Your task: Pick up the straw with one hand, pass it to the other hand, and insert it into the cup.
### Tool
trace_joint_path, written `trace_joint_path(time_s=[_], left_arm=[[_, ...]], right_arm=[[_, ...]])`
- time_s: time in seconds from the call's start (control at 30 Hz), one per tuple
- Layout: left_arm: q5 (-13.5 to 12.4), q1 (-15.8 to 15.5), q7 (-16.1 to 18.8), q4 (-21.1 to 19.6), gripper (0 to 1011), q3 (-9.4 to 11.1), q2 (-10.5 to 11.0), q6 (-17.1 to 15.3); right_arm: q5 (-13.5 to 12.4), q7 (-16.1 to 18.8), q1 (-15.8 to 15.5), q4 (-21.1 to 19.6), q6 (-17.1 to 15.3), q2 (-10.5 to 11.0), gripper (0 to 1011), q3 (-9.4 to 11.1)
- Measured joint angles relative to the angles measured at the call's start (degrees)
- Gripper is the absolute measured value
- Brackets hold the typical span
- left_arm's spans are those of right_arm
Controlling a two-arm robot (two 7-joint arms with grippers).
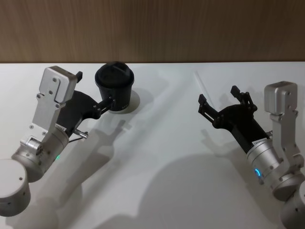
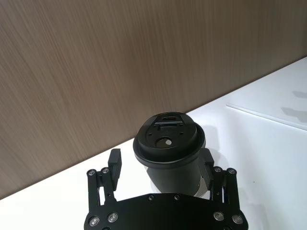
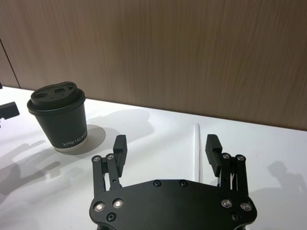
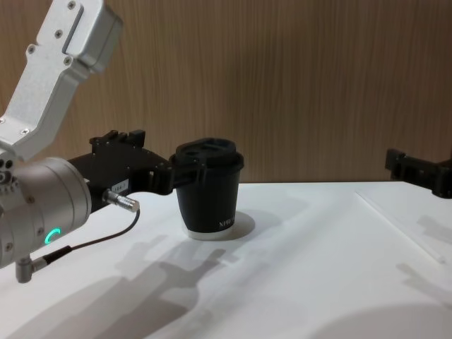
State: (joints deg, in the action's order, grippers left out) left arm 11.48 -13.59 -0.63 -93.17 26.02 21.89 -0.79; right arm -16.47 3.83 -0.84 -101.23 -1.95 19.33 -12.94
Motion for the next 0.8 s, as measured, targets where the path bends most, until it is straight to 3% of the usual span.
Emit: trace_joint_path(time_s=[0.8], left_arm=[[0.0,0.0,0.0,0.0,1000,0.0,0.0,0.0]], right_arm=[[0.3,0.3,0.6,1.0,-0.6,0.0,1001,0.0]])
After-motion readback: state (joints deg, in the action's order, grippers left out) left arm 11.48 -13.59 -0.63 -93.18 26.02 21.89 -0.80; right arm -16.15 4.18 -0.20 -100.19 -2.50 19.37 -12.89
